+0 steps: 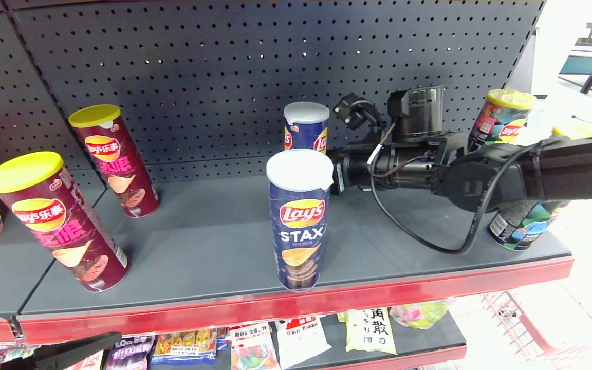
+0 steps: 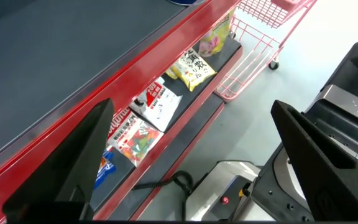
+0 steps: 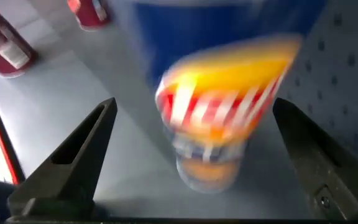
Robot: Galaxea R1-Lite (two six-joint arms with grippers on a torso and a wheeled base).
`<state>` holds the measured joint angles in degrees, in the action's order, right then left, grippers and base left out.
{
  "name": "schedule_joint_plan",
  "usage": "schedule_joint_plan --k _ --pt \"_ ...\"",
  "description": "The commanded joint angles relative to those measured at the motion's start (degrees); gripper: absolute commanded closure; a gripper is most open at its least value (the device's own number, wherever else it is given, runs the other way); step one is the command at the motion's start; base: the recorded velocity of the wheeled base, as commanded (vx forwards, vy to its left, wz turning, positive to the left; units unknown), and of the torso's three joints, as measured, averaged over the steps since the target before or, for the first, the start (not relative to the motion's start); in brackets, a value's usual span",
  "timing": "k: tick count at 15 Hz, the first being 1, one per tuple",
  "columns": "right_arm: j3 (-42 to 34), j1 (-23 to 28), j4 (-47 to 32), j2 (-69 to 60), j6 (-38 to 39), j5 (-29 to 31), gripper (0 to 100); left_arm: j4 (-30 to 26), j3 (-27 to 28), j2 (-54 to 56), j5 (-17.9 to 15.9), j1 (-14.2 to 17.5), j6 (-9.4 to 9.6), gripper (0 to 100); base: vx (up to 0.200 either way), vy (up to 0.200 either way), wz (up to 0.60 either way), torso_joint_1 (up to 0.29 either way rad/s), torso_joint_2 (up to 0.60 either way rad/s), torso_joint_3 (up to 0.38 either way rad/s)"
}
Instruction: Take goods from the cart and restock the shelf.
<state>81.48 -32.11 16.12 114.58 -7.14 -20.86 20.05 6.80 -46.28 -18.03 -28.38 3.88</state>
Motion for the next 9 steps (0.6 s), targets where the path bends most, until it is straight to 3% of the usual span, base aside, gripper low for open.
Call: schedule_joint_plan --k 1,6,9 --pt "-6.0 1.0 0.1 -5.4 0.7 1.2 0 0.0 0.1 -0.5 0.1 0.0 -0.01 0 0.000 0.000 0.00 0.000 0.00 0.000" --pt "-18.7 1.3 0.1 -14.9 3.1 5.7 0 0.1 1.5 -3.9 0.8 0.0 -0.01 0 0.000 0.000 0.00 0.000 0.00 0.000" --pt "-30.2 1.2 0.1 -24.4 3.1 7.3 0 0.2 5.0 -10.7 2.5 0.0 0.08 0 0.000 0.000 0.00 0.000 0.00 0.000"
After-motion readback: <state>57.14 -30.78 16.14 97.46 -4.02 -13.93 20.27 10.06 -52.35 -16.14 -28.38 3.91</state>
